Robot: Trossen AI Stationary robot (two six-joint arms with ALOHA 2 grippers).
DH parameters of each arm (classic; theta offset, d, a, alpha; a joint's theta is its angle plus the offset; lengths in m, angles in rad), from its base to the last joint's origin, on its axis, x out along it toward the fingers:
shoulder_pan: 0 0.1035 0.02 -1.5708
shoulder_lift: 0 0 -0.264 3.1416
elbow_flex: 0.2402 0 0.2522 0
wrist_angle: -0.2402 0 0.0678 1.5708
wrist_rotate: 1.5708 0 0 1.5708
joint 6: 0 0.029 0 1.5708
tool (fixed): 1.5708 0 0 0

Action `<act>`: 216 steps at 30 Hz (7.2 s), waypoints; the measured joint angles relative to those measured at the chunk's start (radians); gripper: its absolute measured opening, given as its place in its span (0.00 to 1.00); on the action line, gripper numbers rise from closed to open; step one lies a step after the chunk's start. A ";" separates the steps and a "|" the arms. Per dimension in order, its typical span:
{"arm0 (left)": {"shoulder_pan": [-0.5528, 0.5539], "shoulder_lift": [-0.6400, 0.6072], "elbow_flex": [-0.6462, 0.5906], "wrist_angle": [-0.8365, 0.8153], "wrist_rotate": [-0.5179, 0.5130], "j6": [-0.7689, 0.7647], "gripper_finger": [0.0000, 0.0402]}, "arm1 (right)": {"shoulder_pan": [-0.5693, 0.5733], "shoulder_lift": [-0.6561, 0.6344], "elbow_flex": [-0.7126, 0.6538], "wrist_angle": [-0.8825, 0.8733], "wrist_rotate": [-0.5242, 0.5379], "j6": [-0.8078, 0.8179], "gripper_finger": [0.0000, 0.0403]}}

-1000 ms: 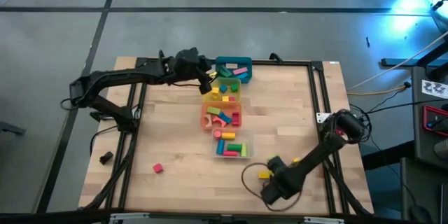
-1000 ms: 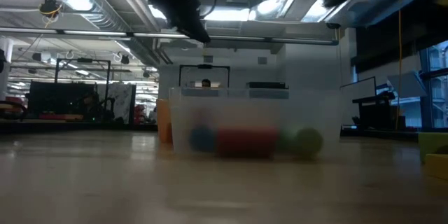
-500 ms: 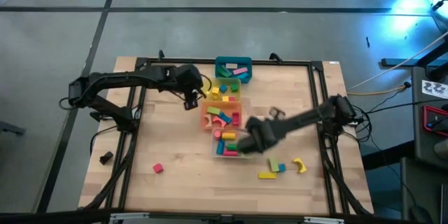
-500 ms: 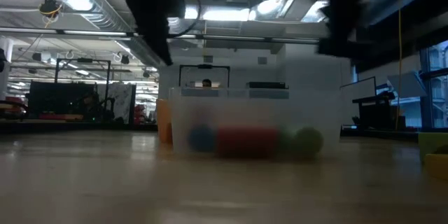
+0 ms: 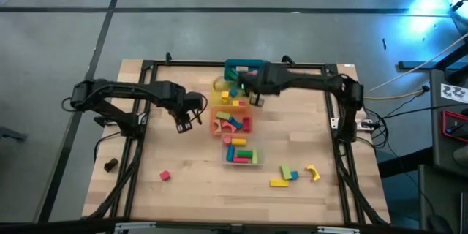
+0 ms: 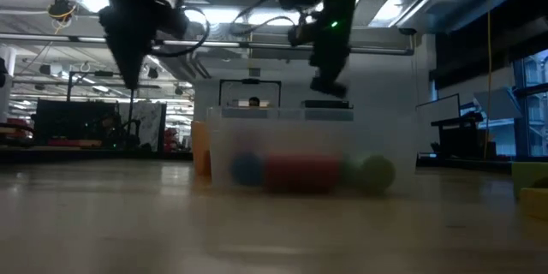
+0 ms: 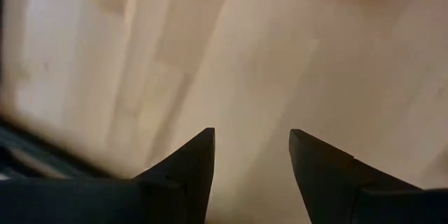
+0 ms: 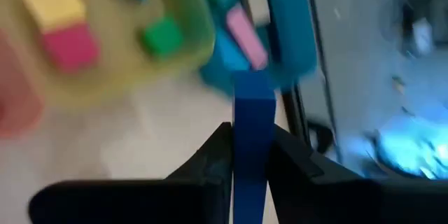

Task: Sort blocks by size
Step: Put the blue rectangular block into the blue bin, then put the red square block into the orange bin, then put the light green arch block into the orange bin

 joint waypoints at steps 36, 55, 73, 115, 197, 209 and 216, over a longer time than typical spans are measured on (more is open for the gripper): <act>-0.759 0.005 0.000 0.173 0.294 -1.174 0.42 | -0.374 0.160 0.000 0.484 -0.542 -0.277 0.38; -0.856 0.136 0.000 0.161 0.250 -1.233 0.42 | -0.374 0.154 0.000 0.427 -0.542 -0.279 0.52; -0.824 0.261 0.000 0.132 0.349 -1.154 0.42 | -0.374 0.148 0.005 0.396 -0.525 -0.282 0.52; -0.822 0.364 -0.151 0.293 0.390 -0.929 0.36 | -0.374 0.062 0.006 0.302 -0.525 -0.307 0.52; 0.303 0.307 -0.126 1.245 0.107 0.456 0.52 | 0.544 -0.504 -0.707 0.299 -0.596 1.354 0.52; 0.303 0.307 -0.126 1.237 0.107 0.458 0.52 | 0.765 -0.389 -0.706 0.301 -0.552 1.706 0.52; 0.303 0.307 -0.126 1.238 0.107 0.458 0.52 | 0.813 -0.309 -0.706 0.355 -0.483 1.751 0.52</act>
